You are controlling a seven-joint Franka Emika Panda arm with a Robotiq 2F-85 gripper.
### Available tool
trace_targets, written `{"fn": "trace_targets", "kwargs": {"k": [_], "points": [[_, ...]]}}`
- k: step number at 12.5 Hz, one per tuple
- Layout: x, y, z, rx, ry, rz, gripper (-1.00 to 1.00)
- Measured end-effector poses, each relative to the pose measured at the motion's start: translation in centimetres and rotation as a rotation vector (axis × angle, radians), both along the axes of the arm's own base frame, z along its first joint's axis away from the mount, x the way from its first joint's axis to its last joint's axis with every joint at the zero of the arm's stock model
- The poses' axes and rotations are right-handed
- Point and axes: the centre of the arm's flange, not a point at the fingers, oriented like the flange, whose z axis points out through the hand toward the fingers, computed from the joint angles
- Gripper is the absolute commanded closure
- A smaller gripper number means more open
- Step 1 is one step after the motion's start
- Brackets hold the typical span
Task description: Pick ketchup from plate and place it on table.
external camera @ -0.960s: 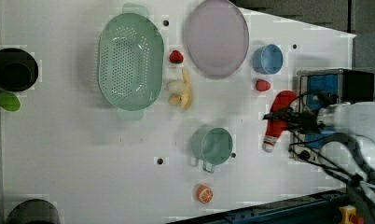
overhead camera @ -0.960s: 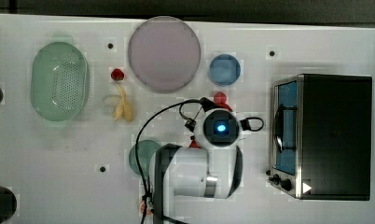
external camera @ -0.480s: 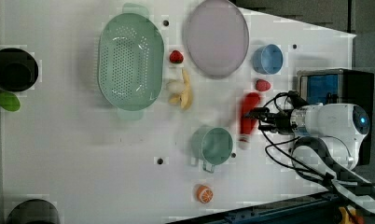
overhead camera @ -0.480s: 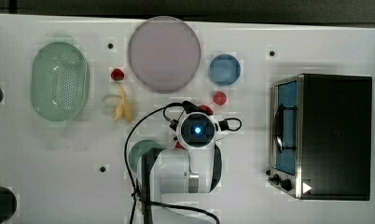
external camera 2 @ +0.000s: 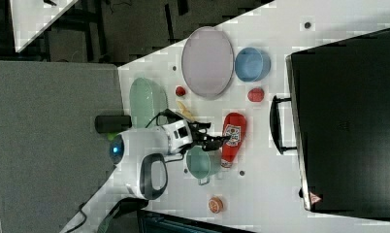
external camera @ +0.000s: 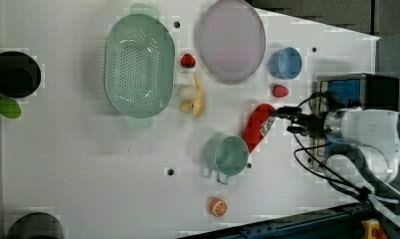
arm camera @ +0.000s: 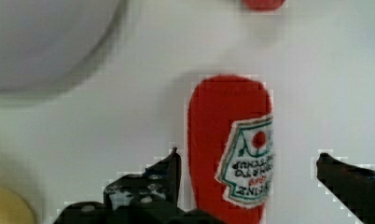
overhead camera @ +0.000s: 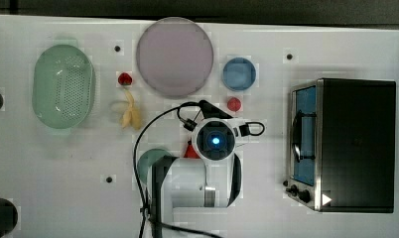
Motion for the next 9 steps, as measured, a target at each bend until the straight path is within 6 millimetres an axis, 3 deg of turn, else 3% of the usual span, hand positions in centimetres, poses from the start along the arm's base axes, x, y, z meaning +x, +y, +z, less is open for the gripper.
{"fn": "trace_targets", "kwargs": {"k": [3, 7, 9], "points": [[1.5, -0.4, 7.2, -0.015, 0.014, -0.066, -1.0], [4.3, -1.6, 20.4, -0.02, -0.041, -0.179, -1.0], [5.3, -2.0, 25.4, -0.029, -0.047, -0.22, -1.0]]}}
